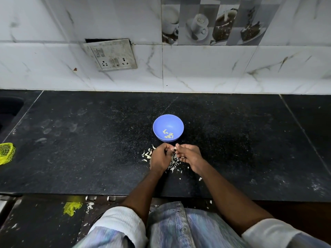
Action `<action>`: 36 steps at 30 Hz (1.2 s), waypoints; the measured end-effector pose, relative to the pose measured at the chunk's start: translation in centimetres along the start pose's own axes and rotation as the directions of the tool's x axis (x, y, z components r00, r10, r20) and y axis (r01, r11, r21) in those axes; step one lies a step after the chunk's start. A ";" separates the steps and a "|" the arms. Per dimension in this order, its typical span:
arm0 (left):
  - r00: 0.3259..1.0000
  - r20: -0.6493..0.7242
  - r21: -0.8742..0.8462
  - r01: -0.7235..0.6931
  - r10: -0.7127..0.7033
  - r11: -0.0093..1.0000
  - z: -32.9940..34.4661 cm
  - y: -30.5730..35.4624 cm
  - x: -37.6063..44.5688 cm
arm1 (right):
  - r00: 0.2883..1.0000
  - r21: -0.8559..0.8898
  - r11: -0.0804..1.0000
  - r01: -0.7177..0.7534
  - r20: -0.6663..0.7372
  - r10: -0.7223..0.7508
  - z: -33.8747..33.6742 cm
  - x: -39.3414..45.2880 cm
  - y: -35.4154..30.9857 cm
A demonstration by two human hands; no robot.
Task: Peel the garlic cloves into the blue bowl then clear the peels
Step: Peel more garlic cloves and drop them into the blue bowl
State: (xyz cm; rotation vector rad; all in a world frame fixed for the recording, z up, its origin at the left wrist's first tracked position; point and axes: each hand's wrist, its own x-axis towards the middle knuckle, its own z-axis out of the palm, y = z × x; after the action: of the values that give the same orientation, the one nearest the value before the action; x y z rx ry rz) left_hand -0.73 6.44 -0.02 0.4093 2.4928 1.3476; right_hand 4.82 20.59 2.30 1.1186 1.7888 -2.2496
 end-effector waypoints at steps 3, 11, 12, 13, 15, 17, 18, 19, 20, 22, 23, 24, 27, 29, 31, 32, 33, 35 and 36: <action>0.999 -0.031 0.044 0.026 -0.025 0.999 0.0 0.4 -0.2 | 0.996 -0.094 0.995 0.027 -0.082 -0.035 0.3 0.1 -0.1; 0.994 -0.059 0.189 0.104 -0.094 0.976 -0.1 0.8 -0.3 | 0.967 -0.337 0.906 0.256 0.088 -0.240 0.5 0.0 -0.3; 0.995 -0.045 0.195 0.093 -0.086 0.976 -0.1 0.8 -0.3 | 0.960 -0.356 0.892 0.280 0.088 -0.266 0.6 0.0 -0.3; 0.996 -0.036 0.187 0.086 -0.081 0.979 0.0 0.7 -0.3 | 0.957 -0.375 0.881 0.289 0.078 -0.280 0.6 0.1 -0.3; 0.995 -0.042 0.145 0.094 -0.089 0.985 0.0 0.6 -0.3 | 0.954 -0.383 0.876 0.292 0.053 -0.294 0.6 0.4 -0.2; 0.991 -0.049 0.129 0.127 -0.122 0.984 -0.1 0.6 -0.2 | 0.938 -0.412 0.854 0.317 0.006 -0.345 0.7 0.7 -0.3; 0.990 -0.040 0.132 0.140 -0.135 0.981 -0.2 0.7 -0.1 | 0.923 -0.432 0.837 0.335 -0.027 -0.384 0.9 1.0 -0.6; 0.990 -0.026 0.135 0.142 -0.140 0.981 -0.3 0.7 -0.1 | 0.909 -0.443 0.826 0.348 -0.056 -0.412 1.1 1.2 -1.0; 0.990 -0.012 0.137 0.139 -0.139 0.981 -0.4 0.8 -0.1 | 0.896 -0.443 0.820 0.362 -0.077 -0.437 1.3 1.5 -1.5; 0.991 0.011 0.145 0.128 -0.131 0.981 -0.5 0.8 0.0 | 0.883 -0.438 0.817 0.375 -0.101 -0.459 2.1 2.3 -2.4; 0.992 0.021 0.154 0.123 -0.127 0.980 -0.6 0.9 0.1 | 0.881 -0.442 0.815 0.374 -0.106 -0.462 2.4 2.8 -2.7; 0.992 0.024 0.165 0.119 -0.125 0.979 -0.7 1.0 0.1 | 0.879 -0.450 0.812 0.373 -0.110 -0.464 2.8 3.4 -2.7; 0.989 0.017 0.151 0.140 -0.144 0.979 -0.8 1.1 0.5 | 0.884 -0.483 0.811 0.329 -0.145 -0.445 3.2 3.6 -2.7; 0.989 -0.003 0.122 0.150 -0.151 0.981 -0.9 0.9 0.8 | 0.856 -0.528 0.794 0.301 -0.216 -0.469 3.1 3.3 -3.0; 0.988 -0.013 0.113 0.151 -0.151 0.982 -0.9 0.5 0.8 | 0.787 -0.604 0.745 0.283 -0.298 -0.540 3.2 2.4 -3.2; 0.988 -0.018 0.119 0.154 -0.153 0.981 -0.8 0.3 0.7 | 0.750 -0.639 0.719 0.272 -0.327 -0.575 3.1 2.1 -3.1; 0.988 -0.023 0.119 0.153 -0.151 0.981 -0.7 0.2 0.5 | 0.720 -0.645 0.713 0.273 -0.355 -0.597 3.2 1.7 -2.8; 0.991 -0.053 0.084 0.128 -0.124 0.988 -0.6 -0.2 0.2 | 0.691 -0.655 0.693 0.300 -0.352 -0.631 3.3 1.0 -1.9; 0.990 -0.077 0.064 0.124 -0.119 0.990 -0.8 -0.6 0.3 | 0.697 -0.665 0.679 0.312 -0.325 -0.639 3.4 0.9 -1.1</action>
State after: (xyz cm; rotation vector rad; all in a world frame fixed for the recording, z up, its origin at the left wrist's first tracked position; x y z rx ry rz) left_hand -1.32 5.64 -0.14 0.2214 2.5826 1.2547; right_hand 1.97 18.35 2.97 1.3049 3.0605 -1.3801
